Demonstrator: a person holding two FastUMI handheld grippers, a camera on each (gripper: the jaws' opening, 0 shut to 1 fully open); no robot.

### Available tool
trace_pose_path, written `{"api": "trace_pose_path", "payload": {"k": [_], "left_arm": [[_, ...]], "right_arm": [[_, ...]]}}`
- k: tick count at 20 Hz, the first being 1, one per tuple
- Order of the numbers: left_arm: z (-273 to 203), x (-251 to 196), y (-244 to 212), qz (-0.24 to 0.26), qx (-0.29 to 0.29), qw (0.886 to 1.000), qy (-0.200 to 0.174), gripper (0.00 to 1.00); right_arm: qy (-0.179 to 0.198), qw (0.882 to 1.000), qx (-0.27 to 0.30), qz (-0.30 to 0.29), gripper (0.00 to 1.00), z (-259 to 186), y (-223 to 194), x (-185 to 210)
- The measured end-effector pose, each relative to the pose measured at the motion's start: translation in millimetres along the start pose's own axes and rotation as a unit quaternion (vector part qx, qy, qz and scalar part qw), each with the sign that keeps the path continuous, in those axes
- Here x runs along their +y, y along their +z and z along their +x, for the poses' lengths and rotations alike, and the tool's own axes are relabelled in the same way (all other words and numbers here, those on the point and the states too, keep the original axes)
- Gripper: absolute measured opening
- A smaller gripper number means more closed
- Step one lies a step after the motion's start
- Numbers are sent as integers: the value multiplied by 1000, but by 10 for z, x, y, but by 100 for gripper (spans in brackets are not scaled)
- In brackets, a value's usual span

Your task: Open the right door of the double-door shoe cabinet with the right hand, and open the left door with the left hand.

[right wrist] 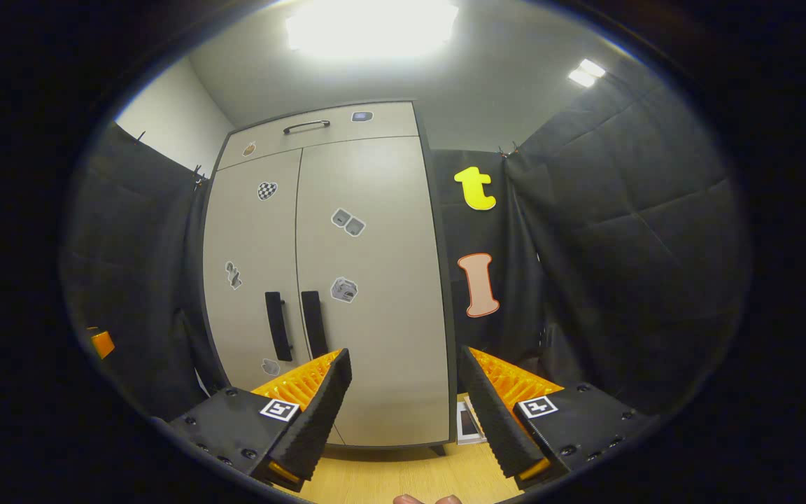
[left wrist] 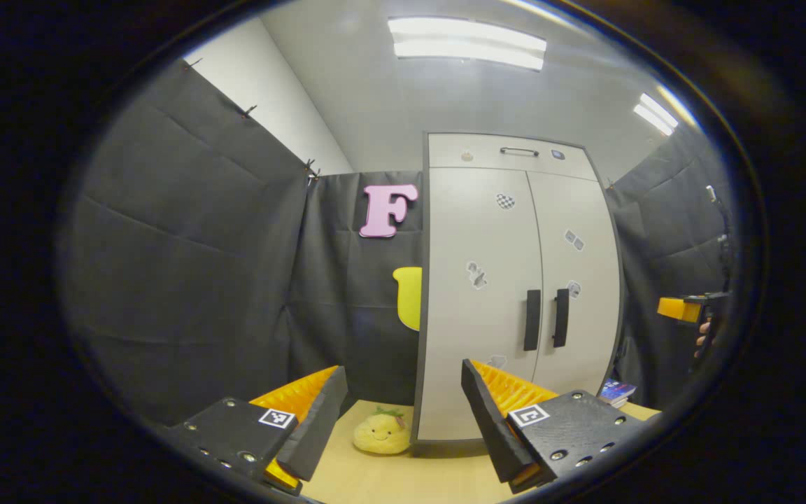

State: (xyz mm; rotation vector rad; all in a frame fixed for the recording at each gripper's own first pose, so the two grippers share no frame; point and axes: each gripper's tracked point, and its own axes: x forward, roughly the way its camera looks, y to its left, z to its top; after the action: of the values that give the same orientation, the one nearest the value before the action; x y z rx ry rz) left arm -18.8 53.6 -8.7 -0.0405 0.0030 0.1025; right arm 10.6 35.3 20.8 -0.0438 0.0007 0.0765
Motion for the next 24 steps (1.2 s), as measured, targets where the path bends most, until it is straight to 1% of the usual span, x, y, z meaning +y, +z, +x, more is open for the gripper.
{"api": "trace_pose_path", "payload": {"k": [3, 5, 8, 10, 14, 16, 19, 21, 24], "left_arm": [[-64, 69, -18, -4, -1, 1000, 9, 94], [-105, 109, -57, -4, 1, 1000, 11, 94], [-168, 171, -116, 2, 10, 1000, 15, 94], [-177, 195, -165, 2, 13, 1000, 16, 94], [-159, 181, -238, -13, 17, 1000, 13, 94], [-146, 171, -276, -14, 20, 1000, 13, 94], [-97, 157, -338, -6, 29, 999, 14, 94], [-50, 132, -361, -1, 31, 999, 11, 95], [20, 116, -427, -3, 37, 999, 7, 94]], "right_arm": [[7, 1000, 0, -7, 98, 91, 27, 57], [-3, 1000, 11, -17, 98, 183, -24, 2], [2, 1000, 20, -9, 98, 286, 14, 8], [7, 1000, 16, -1, 98, 354, 62, 24], [6, 1000, 17, -1, 98, 579, 146, 47], [12, 1000, 13, 8, 98, 725, 258, 110], [34, 999, 1, 16, 97, 962, 449, 289], [42, 999, -5, 16, 97, 1106, 551, 416], [62, 998, -7, 29, 97, 1306, 644, 713]]}}
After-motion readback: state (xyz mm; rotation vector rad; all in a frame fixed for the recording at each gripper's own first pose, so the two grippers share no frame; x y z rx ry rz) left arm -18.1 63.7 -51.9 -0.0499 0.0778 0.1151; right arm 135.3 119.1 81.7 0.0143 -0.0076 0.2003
